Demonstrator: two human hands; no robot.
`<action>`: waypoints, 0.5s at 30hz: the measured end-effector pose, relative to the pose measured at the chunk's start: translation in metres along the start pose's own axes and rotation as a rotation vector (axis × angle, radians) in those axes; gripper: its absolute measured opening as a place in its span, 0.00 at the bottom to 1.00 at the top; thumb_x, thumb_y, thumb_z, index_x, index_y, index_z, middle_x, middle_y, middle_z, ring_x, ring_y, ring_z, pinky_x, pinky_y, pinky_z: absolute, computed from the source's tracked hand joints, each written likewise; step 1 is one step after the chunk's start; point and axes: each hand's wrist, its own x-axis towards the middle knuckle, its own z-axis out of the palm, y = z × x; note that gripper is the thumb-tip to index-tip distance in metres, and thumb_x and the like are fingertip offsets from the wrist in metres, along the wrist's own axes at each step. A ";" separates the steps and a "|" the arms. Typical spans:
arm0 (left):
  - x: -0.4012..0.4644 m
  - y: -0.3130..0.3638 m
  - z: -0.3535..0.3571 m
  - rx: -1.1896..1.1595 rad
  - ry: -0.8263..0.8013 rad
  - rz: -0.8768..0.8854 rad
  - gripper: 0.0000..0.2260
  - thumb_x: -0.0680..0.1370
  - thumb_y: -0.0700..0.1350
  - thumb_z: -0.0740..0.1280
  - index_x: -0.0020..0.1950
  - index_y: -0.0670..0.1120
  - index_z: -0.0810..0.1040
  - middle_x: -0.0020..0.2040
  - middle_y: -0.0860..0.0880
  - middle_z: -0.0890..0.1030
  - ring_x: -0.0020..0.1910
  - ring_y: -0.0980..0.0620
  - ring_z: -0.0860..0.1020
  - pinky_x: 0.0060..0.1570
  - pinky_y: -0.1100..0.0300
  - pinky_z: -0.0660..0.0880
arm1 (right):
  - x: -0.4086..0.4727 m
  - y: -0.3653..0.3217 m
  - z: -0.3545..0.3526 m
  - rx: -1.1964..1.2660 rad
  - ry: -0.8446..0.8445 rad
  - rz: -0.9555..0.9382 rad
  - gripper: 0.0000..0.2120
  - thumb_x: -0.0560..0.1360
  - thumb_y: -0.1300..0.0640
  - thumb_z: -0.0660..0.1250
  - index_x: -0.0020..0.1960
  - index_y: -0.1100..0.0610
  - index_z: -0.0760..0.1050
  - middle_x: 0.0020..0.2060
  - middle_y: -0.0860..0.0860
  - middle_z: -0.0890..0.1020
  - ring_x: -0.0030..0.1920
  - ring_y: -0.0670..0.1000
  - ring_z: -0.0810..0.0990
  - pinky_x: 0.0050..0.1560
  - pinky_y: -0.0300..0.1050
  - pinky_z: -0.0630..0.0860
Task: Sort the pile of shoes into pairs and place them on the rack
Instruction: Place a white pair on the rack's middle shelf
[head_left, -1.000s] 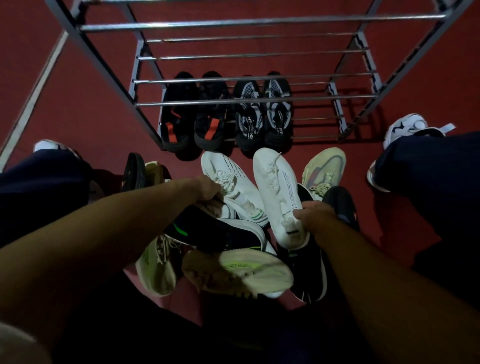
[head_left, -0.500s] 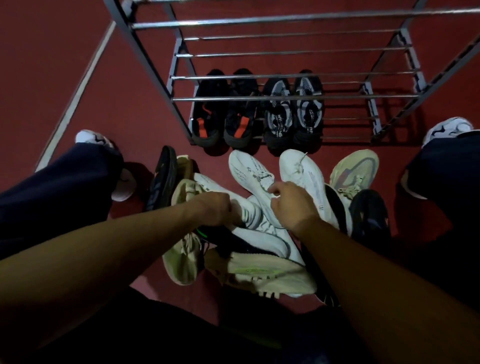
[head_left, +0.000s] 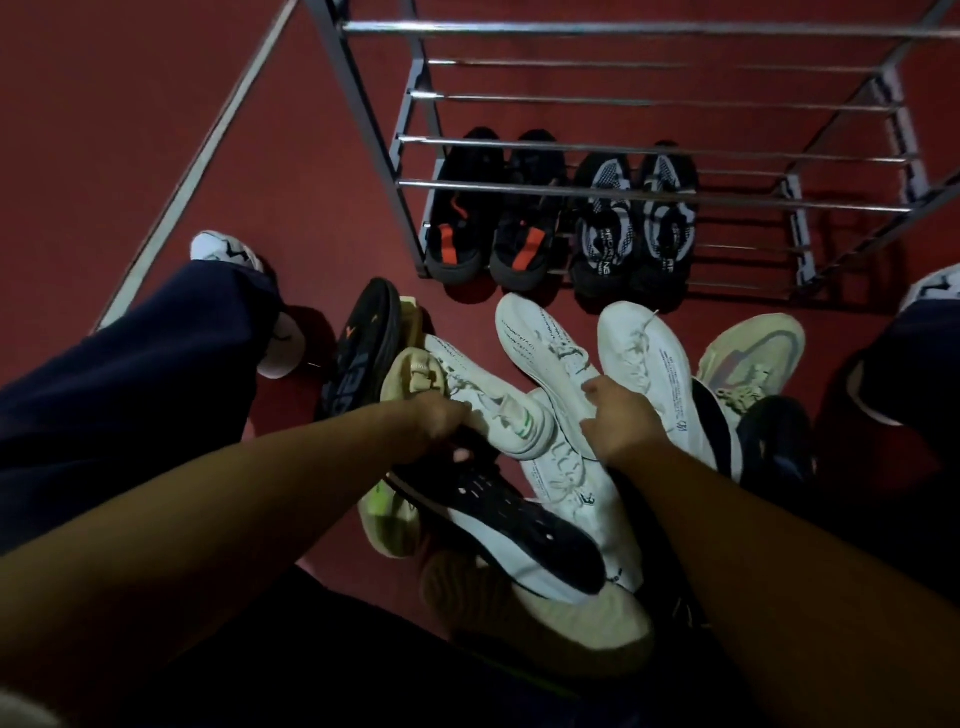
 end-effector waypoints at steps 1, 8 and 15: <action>0.000 0.001 -0.001 0.006 -0.030 0.010 0.25 0.80 0.40 0.61 0.24 0.41 0.82 0.30 0.41 0.77 0.30 0.43 0.74 0.36 0.55 0.75 | 0.000 0.000 0.000 0.017 0.001 0.001 0.23 0.75 0.61 0.64 0.69 0.53 0.69 0.61 0.56 0.79 0.60 0.58 0.78 0.61 0.48 0.73; -0.004 0.009 0.031 -0.428 0.041 -0.081 0.09 0.80 0.37 0.61 0.40 0.39 0.74 0.33 0.44 0.78 0.36 0.48 0.76 0.44 0.54 0.76 | -0.014 -0.033 -0.014 0.561 0.065 0.081 0.08 0.69 0.50 0.63 0.40 0.54 0.77 0.36 0.48 0.74 0.40 0.51 0.74 0.46 0.48 0.71; 0.012 -0.003 0.032 -0.605 0.078 -0.125 0.14 0.76 0.40 0.66 0.59 0.34 0.77 0.51 0.36 0.81 0.44 0.40 0.82 0.38 0.50 0.81 | -0.019 -0.032 -0.020 1.055 -0.086 0.319 0.12 0.77 0.60 0.60 0.54 0.57 0.81 0.33 0.54 0.75 0.29 0.49 0.71 0.29 0.43 0.69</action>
